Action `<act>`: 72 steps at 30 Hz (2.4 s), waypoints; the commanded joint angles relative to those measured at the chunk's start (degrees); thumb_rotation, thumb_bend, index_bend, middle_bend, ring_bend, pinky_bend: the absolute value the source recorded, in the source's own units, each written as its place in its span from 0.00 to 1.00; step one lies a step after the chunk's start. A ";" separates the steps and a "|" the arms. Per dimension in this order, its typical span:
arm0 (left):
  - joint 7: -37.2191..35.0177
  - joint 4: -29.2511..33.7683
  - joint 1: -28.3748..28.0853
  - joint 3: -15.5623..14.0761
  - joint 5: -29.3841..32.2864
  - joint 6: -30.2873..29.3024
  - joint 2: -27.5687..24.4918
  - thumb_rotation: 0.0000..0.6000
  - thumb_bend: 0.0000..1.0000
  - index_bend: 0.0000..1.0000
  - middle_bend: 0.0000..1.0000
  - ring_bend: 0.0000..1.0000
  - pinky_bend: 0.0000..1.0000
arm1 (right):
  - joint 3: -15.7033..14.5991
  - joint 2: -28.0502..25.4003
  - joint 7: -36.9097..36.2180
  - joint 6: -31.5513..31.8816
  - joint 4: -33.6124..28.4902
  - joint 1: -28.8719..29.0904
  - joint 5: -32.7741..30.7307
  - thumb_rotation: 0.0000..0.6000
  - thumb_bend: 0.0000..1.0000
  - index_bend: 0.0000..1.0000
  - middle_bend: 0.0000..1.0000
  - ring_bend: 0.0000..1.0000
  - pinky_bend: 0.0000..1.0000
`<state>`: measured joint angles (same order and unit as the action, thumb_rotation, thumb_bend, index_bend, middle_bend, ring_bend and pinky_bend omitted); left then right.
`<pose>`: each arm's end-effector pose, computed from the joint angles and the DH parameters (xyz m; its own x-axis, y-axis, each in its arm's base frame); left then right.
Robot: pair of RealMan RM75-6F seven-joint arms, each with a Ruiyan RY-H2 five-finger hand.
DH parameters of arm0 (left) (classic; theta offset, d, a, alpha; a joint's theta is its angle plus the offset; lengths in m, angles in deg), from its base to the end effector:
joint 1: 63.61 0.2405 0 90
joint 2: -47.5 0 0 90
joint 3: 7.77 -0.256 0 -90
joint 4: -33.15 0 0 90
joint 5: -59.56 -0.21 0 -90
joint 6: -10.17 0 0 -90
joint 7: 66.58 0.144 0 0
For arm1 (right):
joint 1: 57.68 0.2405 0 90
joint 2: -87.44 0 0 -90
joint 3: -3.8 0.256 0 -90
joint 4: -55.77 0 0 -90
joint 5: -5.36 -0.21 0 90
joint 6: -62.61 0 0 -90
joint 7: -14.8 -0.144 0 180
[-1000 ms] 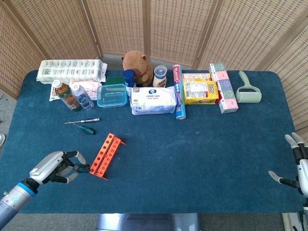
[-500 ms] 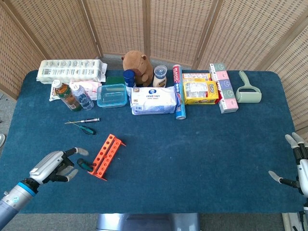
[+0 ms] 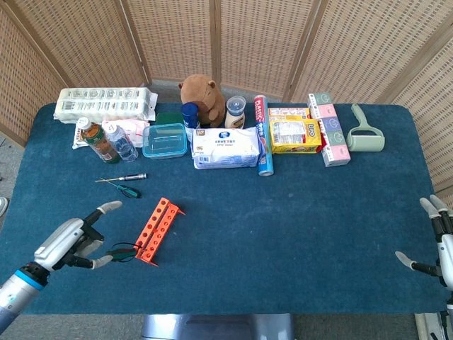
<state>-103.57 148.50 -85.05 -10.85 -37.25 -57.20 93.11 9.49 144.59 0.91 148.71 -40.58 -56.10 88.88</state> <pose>-0.1978 0.2058 0.1587 -0.1375 0.4825 0.8650 0.9512 -0.1793 0.2512 -0.3147 -0.1726 0.2027 0.2100 0.0602 0.9758 -0.9764 0.0641 0.2062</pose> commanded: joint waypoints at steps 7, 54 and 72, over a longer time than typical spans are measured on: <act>8.76 -6.17 7.07 -0.33 -1.23 -11.58 0.22 1.00 0.10 0.00 0.01 0.03 0.42 | -0.07 0.22 0.69 0.01 -0.24 0.02 0.04 1.00 0.08 0.03 0.01 0.00 0.00; 42.31 -9.97 12.34 -1.91 -8.05 -13.44 21.10 1.00 0.08 0.00 0.00 0.00 0.15 | -0.20 0.39 1.58 0.97 -0.62 -0.34 0.61 1.00 0.08 0.04 0.01 0.00 0.00; 51.18 -2.74 10.18 1.42 -2.24 -9.89 21.23 1.00 0.08 0.00 0.00 0.00 0.15 | 0.11 -0.74 -1.43 0.93 -0.27 -0.49 0.33 1.00 0.08 0.03 0.01 0.00 0.00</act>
<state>-52.59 145.50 -74.66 -9.70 -39.82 -67.26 114.56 9.61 143.85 -0.52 149.64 -40.85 -56.58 89.21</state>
